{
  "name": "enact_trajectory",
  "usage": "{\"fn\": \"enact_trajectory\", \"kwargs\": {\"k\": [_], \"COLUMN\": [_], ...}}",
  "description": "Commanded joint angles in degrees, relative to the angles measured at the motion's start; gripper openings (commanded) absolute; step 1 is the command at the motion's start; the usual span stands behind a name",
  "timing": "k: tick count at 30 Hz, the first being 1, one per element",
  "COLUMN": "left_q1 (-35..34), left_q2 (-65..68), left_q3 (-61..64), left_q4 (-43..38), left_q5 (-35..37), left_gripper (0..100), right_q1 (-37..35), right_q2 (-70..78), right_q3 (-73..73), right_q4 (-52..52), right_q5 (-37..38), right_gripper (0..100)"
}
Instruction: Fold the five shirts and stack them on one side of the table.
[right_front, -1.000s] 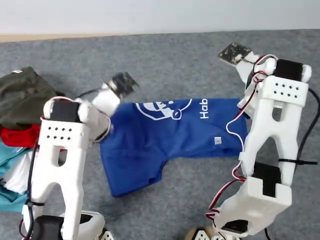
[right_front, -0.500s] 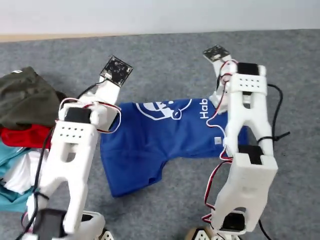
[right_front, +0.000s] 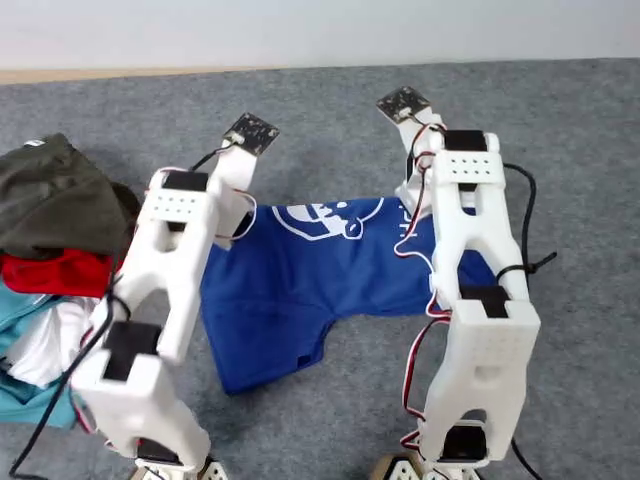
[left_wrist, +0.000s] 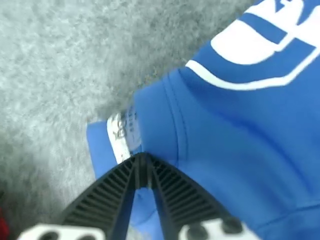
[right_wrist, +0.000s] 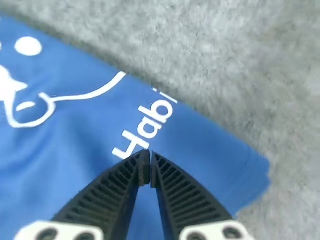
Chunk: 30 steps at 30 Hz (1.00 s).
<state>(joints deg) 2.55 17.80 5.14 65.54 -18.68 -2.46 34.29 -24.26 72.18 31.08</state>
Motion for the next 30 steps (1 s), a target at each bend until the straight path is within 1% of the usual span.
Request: {"fn": "enact_trajectory", "kwargs": {"k": [1,6,10,14,17,20,25,30], "left_q1": [-0.1,-0.5,-3.5,-6.6,-7.5,-6.8,-3.3,-0.4], "left_q2": [5.5,15.6,21.4,24.3,24.5,24.5,24.5,24.5], "left_q3": [-8.2,-17.2,-24.3,-30.4,-33.8,-36.8,-41.8,-51.7], "left_q4": [2.5,8.6,13.5,17.5,20.2,22.9,27.0,33.0], "left_q5": [0.4,0.4,0.4,0.1,0.1,0.1,0.1,0.2], "left_gripper": [1,1,1,1,1,1,1,1], "right_q1": [-0.3,1.2,3.4,5.7,7.1,7.5,6.3,4.4], "right_q2": [1.7,5.6,6.5,7.3,7.3,7.1,4.5,-1.8], "right_q3": [-3.3,-3.4,-3.4,-3.4,-3.4,-3.4,-3.5,-3.5], "right_q4": [-3.6,-7.3,-8.7,-9.9,-10.0,-10.0,-9.5,-8.9], "right_q5": [-0.4,-0.2,-0.1,2.0,3.4,3.4,3.4,3.3], "right_gripper": [1.0,1.0,1.0,1.0,1.0,1.0,1.0,1.0]}}
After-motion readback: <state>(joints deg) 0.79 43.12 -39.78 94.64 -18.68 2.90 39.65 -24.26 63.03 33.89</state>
